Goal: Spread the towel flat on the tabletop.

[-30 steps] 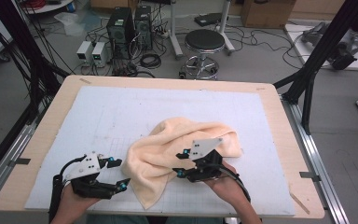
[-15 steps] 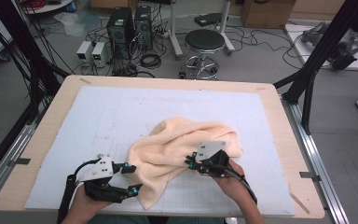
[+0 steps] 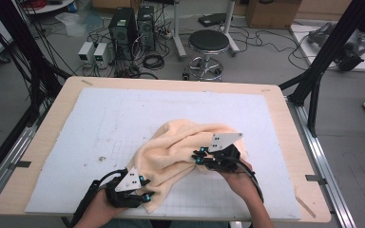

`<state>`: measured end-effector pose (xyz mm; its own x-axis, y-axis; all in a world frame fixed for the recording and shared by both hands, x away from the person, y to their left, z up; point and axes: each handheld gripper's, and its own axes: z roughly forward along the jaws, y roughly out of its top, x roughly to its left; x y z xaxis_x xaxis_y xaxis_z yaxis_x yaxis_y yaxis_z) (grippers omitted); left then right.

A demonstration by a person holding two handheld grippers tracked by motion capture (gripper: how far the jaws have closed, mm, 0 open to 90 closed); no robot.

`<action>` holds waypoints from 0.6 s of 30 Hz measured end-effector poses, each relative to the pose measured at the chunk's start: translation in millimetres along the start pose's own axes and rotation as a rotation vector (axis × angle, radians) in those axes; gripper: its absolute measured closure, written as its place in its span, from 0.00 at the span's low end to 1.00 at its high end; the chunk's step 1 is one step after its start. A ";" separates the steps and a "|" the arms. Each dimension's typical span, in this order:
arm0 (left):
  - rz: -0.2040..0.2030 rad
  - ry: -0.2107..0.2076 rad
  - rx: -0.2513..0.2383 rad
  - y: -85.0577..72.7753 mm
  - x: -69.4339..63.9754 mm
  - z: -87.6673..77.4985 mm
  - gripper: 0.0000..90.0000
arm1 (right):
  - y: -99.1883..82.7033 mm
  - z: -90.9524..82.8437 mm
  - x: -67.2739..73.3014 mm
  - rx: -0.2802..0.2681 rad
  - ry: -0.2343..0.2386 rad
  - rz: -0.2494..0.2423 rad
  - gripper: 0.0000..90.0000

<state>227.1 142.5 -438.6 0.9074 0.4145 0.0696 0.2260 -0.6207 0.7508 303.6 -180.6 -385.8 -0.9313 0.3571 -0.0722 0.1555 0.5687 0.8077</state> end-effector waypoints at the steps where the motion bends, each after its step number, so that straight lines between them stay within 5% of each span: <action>1: 0.004 0.007 -0.001 0.3 -0.2 -0.4 0.77 | 0.3 -0.5 0.6 0.002 -0.002 0.000 0.91; 5: 0.006 0.000 -0.007 1.1 3.4 -11.5 0.88 | 1.9 -5.7 3.8 -0.011 -0.002 -0.005 0.91; 13: -0.010 -0.076 -0.155 -11.2 10.0 -66.6 0.89 | 13.2 -29.4 10.5 -0.024 -0.014 -0.031 0.92; 18: -0.027 -0.058 -0.216 -21.8 21.7 -97.8 0.89 | 24.7 -43.1 8.7 -0.052 -0.016 -0.032 0.92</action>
<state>207.2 230.1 -389.2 0.9221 0.3866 0.0142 0.1751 -0.4498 0.8758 285.1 -195.4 -341.3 -0.9302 0.3510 -0.1074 0.1077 0.5408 0.8342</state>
